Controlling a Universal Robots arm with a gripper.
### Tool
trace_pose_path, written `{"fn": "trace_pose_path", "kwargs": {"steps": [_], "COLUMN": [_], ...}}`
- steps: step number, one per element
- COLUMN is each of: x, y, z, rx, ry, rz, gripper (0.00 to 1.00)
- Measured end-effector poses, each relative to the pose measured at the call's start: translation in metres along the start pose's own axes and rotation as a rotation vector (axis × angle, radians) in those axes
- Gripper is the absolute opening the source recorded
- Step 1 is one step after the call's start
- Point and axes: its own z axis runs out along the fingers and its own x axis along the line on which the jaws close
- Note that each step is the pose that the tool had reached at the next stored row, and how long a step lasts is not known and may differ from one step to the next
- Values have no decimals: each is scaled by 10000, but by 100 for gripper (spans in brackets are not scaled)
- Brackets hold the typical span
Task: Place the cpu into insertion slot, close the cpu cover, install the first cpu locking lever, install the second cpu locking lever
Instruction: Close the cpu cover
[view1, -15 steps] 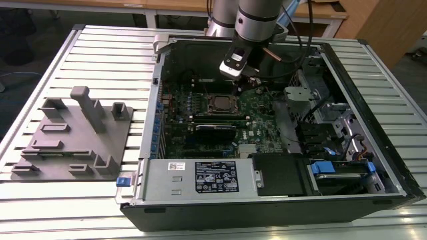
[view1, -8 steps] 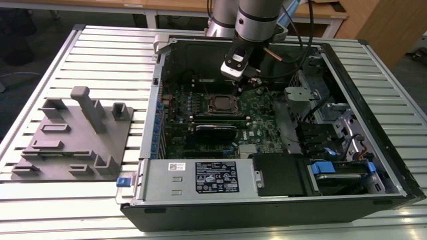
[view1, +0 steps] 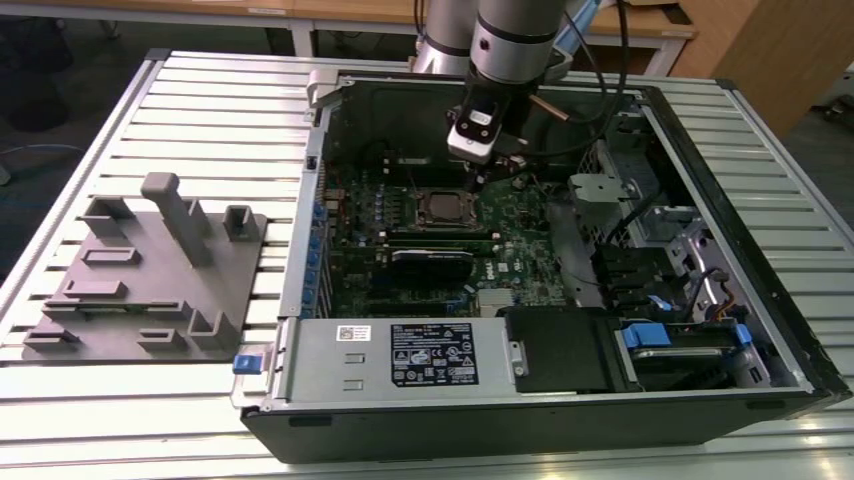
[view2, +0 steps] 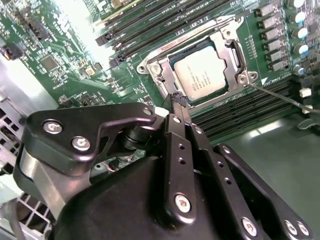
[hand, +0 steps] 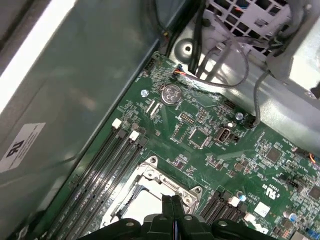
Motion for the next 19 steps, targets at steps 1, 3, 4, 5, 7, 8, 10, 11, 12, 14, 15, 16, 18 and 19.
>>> {"fn": "trace_pose_path", "kwargs": {"steps": [1, 3, 4, 5, 7, 8, 10, 11, 12, 14, 15, 16, 18, 19], "x": [0, 0, 0, 0, 0, 0, 0, 0, 0, 0, 0, 0, 0, 0], "y": [0, 0, 0, 0, 0, 0, 0, 0, 0, 0, 0, 0, 0, 0], "z": [0, 0, 0, 0, 1, 1, 1, 1, 1, 1, 1, 1, 1, 1], "rx": [2, 5, 7, 9, 12, 14, 16, 17, 18, 20, 21, 23, 24, 26], "ry": [0, 0, -1, -1, -1, -2, -2, -3, -2, -3, -3, -3, -3, -4], "rz": [-88, -258, -340, -421, -579, -649, -767, -822, -877, -991, -1045, -1097, -1197, -1245], "gripper": [11, 11, 11, 11, 11, 11, 11, 11, 11, 11, 11, 11, 11, 11]}}
